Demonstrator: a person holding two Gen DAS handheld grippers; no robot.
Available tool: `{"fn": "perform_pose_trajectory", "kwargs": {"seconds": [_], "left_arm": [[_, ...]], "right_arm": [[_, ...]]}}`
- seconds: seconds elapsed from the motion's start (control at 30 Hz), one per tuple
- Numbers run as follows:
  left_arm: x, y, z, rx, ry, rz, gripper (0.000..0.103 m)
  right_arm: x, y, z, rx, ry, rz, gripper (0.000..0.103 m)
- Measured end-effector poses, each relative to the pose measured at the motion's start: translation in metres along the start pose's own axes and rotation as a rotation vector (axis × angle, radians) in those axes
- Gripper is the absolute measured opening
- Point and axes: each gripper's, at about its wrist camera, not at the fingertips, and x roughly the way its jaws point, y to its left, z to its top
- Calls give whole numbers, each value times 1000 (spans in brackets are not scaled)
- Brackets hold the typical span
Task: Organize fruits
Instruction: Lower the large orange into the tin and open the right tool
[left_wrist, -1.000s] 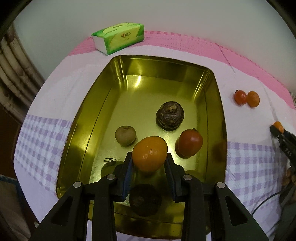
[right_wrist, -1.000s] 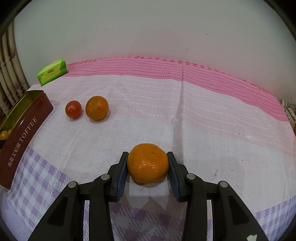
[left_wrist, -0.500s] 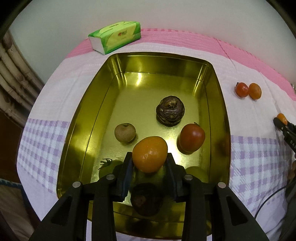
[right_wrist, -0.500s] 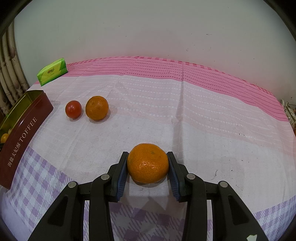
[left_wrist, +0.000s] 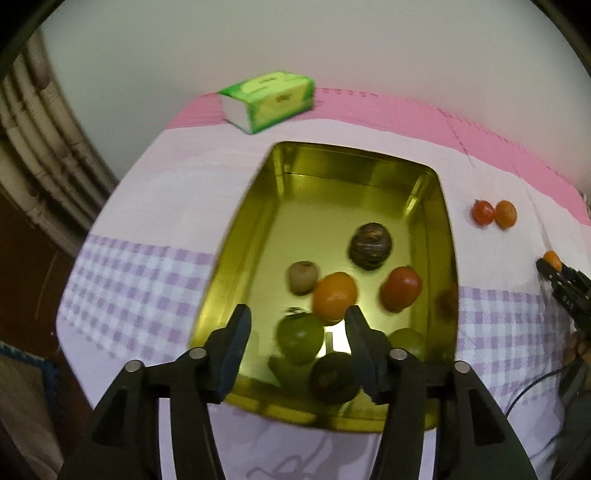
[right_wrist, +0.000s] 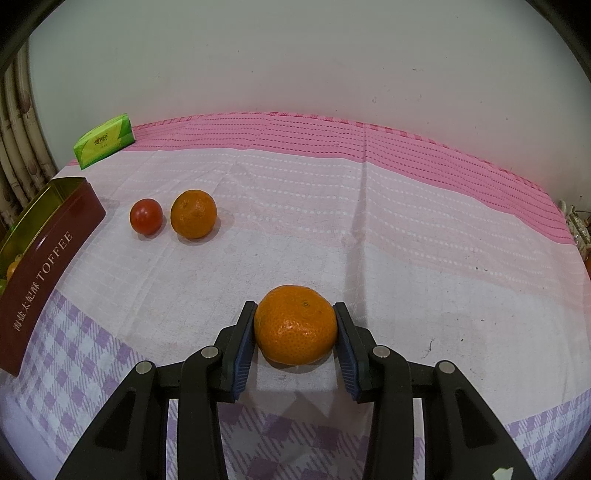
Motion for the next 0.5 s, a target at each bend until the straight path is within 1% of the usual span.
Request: {"fn": "perform_pose_trajectory", "kwargs": {"seconds": [0.07,0.17,0.27,0.33,0.5], "left_arm": [[-8,10,-7,-16,-23,30,57],[-13,20,-16,-25,-34,86,59],[-11,30,-22,-64,-26,89,62],[-7,34,-23,-78,-13,102,62],[-4,33,-22,-74,-14,97,64]], "right_arm": [[0,0,0,-1,0,-1,38],[0,-1,0,0,0,0,38],[0,0,0,-1,0,-1,38],[0,-1,0,0,-1,0,38],[0,-1,0,-1,-1,-1,38]]}}
